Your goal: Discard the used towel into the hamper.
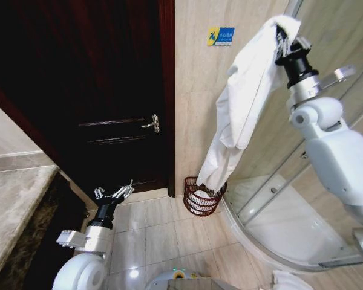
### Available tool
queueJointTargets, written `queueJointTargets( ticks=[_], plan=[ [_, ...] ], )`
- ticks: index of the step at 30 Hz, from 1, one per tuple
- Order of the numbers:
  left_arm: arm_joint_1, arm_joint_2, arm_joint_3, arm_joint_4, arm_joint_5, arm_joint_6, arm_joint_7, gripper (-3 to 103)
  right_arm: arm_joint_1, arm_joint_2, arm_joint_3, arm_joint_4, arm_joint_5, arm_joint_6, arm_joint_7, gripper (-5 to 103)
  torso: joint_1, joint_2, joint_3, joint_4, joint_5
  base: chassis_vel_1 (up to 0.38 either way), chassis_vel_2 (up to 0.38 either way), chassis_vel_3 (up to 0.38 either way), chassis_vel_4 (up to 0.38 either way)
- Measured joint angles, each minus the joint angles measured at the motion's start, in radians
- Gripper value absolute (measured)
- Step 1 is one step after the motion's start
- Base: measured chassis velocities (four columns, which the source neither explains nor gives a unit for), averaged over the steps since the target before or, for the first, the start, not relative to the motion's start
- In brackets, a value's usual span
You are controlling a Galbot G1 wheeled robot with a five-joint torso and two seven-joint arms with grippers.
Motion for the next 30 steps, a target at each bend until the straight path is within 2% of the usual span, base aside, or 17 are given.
queueJointTargets(
  ticks=[9,18,30],
  plan=[
    [0.0,0.0,0.0,0.0,0.0,0.0,0.0,100,-0.194,0.028,0.065,0.017,-0.046,0.02,-0.017,4,0.0,0.0,0.0,-0.0001,0.0006,0.0,0.0,0.0,0.0],
    [0.0,0.0,0.0,0.0,0.0,0.0,0.0,100,-0.245,0.057,0.076,-0.01,-0.071,0.039,-0.033,4,0.0,0.0,0.0,0.0,-0.0001,0.0,0.0,0.0,0.0],
    [0.0,0.0,0.0,0.0,0.0,0.0,0.0,100,-0.288,0.115,0.031,-0.077,-0.117,0.079,-0.052,4,0.0,0.0,0.0,0.0001,-0.0002,0.0,0.0,0.0,0.0]
  ],
)
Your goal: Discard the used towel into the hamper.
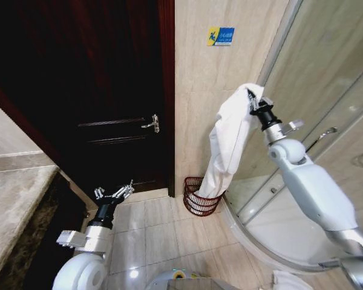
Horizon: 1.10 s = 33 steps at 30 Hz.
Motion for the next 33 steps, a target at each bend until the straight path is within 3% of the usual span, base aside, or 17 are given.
queueJointTargets(
  ticks=[21,33],
  plan=[
    [0.0,0.0,0.0,0.0,0.0,0.0,0.0,100,-0.097,0.162,-0.035,-0.217,-0.115,0.123,-0.076,4,0.0,0.0,0.0,-0.0001,0.0002,0.0,0.0,0.0,0.0],
    [0.0,0.0,0.0,0.0,0.0,0.0,0.0,100,-0.107,0.275,-0.034,-0.427,-0.159,0.266,-0.147,4,0.0,0.0,0.0,0.0,0.0003,0.0,0.0,0.0,0.0]
  ],
)
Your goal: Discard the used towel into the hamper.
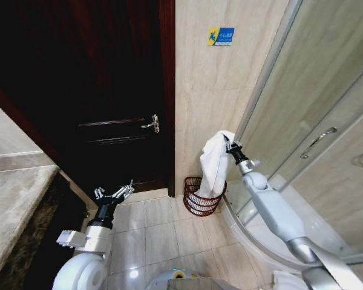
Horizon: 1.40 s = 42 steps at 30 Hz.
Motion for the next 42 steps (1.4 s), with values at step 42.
queueJointTargets(
  ticks=[42],
  plan=[
    [0.0,0.0,0.0,0.0,0.0,0.0,0.0,100,0.252,0.23,0.026,-0.597,0.027,0.094,-0.147,4,0.0,0.0,0.0,0.0,-0.0003,0.0,0.0,0.0,0.0]
  ],
)
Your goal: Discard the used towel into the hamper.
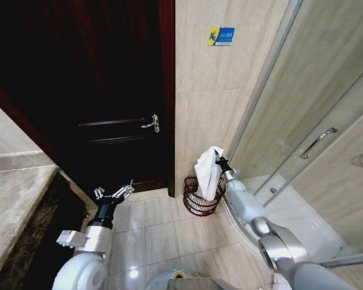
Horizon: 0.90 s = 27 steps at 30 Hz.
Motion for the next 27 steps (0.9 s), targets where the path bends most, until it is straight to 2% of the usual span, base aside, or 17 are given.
queueJointTargets(
  ticks=[12,20,25,27],
  plan=[
    [0.0,0.0,0.0,0.0,0.0,0.0,0.0,100,-0.105,0.065,0.036,-0.057,0.003,0.007,-0.044,4,0.0,0.0,0.0,0.0,0.0004,0.0,0.0,0.0,0.0],
    [0.0,0.0,0.0,0.0,0.0,0.0,0.0,100,-0.156,0.071,0.064,-0.046,0.003,0.009,-0.056,4,0.0,0.0,0.0,0.0,0.0001,0.0,0.0,0.0,0.0],
    [0.0,0.0,0.0,0.0,0.0,0.0,0.0,100,-0.188,0.063,0.078,-0.043,0.004,-0.026,-0.055,4,0.0,0.0,0.0,-0.0001,0.0,0.0,0.0,0.0,0.0],
    [0.0,0.0,0.0,0.0,0.0,0.0,0.0,100,-0.206,0.062,0.103,-0.048,-0.027,-0.056,-0.055,4,0.0,0.0,0.0,-0.0001,0.0002,0.0,0.0,0.0,0.0]
  ],
)
